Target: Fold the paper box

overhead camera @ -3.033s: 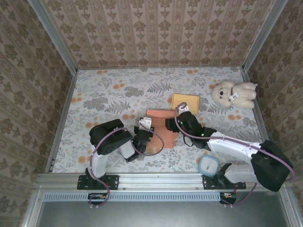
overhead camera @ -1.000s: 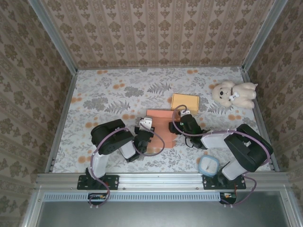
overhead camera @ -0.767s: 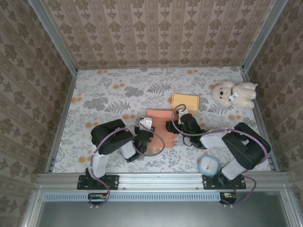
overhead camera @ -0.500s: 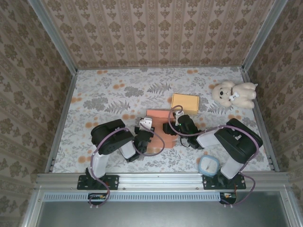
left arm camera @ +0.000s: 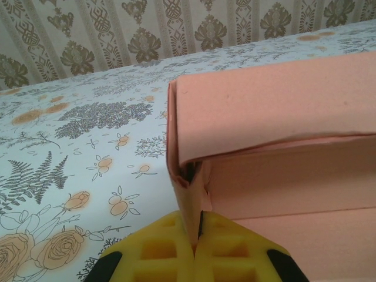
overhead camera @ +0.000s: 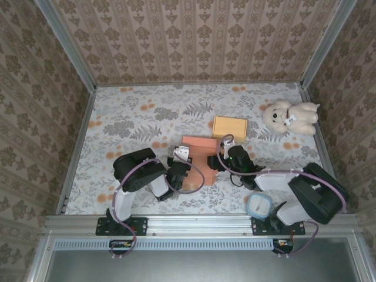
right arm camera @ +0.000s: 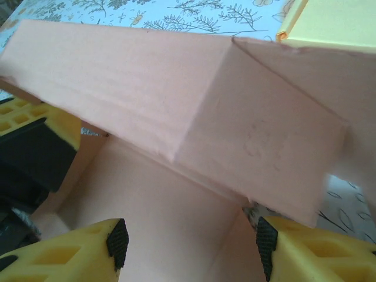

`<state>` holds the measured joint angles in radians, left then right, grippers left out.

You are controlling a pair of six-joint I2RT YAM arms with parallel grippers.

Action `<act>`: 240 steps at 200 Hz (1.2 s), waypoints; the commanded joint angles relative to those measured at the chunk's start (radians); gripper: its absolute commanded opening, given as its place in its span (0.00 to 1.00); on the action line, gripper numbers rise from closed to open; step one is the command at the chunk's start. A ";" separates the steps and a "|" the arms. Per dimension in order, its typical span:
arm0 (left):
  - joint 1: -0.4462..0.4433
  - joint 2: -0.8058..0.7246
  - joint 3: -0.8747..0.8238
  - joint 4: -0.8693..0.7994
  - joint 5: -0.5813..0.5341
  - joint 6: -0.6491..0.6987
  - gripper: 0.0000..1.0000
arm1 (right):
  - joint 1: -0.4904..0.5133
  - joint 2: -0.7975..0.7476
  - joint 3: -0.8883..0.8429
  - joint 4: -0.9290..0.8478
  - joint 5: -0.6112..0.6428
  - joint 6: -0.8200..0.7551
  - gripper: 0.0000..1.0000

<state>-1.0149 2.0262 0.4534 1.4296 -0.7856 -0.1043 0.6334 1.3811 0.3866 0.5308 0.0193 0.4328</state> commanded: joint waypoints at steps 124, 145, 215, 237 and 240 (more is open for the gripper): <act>-0.005 0.042 -0.016 -0.126 0.040 0.016 0.00 | -0.142 -0.398 -0.116 -0.298 0.344 -0.017 0.60; -0.004 0.042 -0.018 -0.126 0.040 0.016 0.00 | -0.151 -0.312 -0.077 -0.272 0.299 -0.054 0.60; -0.003 0.045 -0.016 -0.125 0.043 0.018 0.00 | -0.150 -0.145 -0.031 -0.098 0.110 -0.112 0.61; -0.005 0.045 -0.014 -0.126 0.045 0.019 0.00 | -0.150 -0.118 -0.022 -0.061 0.040 -0.131 0.60; -0.003 0.045 -0.014 -0.126 0.045 0.020 0.00 | -0.150 -0.115 -0.022 -0.056 0.030 -0.132 0.60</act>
<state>-1.0142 2.0262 0.4534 1.4296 -0.7826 -0.1017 0.4866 1.2392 0.3328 0.3862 0.1555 0.3382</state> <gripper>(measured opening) 0.046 0.605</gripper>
